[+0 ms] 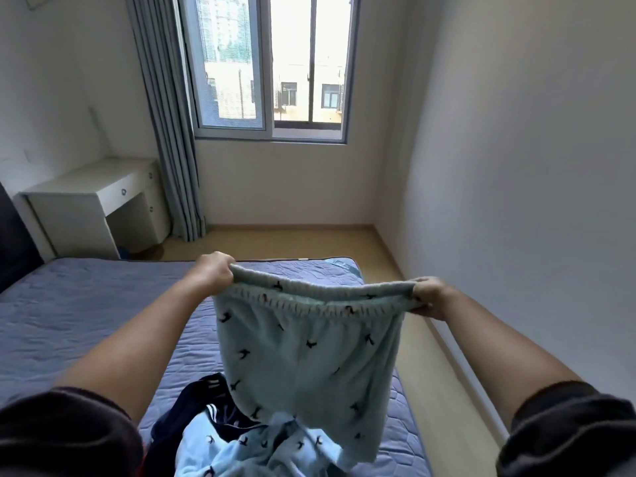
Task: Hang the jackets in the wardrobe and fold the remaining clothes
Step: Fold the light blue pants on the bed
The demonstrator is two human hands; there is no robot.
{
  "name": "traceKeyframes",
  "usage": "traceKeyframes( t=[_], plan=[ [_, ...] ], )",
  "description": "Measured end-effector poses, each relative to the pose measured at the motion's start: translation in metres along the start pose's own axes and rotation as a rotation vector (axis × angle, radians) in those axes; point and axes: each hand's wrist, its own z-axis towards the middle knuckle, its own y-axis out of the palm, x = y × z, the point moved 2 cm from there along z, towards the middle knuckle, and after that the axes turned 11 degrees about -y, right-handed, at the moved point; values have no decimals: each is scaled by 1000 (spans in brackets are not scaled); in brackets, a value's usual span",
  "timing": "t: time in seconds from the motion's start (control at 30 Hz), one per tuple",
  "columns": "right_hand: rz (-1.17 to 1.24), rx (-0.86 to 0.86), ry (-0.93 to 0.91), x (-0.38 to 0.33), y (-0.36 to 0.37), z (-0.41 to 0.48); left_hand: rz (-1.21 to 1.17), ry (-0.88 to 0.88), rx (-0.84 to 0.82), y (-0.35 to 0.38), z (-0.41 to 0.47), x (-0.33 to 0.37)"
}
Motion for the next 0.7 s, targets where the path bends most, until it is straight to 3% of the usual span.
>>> traceKeyframes(
  t=[0.07,0.17,0.23,0.3,0.33,0.4,0.5,0.53,0.63,0.7],
  plan=[
    [174,6,-129,-9,10,-1,156,131,-124,9,-7,10],
    [171,-6,-272,-19,13,1,241,147,-261,18,-9,14],
    [-150,62,-433,-21,6,6,207,81,-187,19,-4,11],
    [-723,72,-613,-19,-2,7,45,-43,-124,15,1,4],
    [-940,24,-631,-15,-6,8,-50,-100,-125,13,4,-2],
    [-1099,-87,-477,-7,-16,11,-172,-174,-150,7,11,-16],
    [-944,-264,-225,-3,-30,13,-178,-81,-169,-2,15,-30],
    [-871,-296,-231,-4,-33,12,-134,29,-115,-7,16,-32],
    [-666,-309,-403,-11,-40,7,35,357,265,-29,15,-37],
    [-631,-326,-502,-18,-34,4,87,511,337,-29,1,-24]
  ],
)
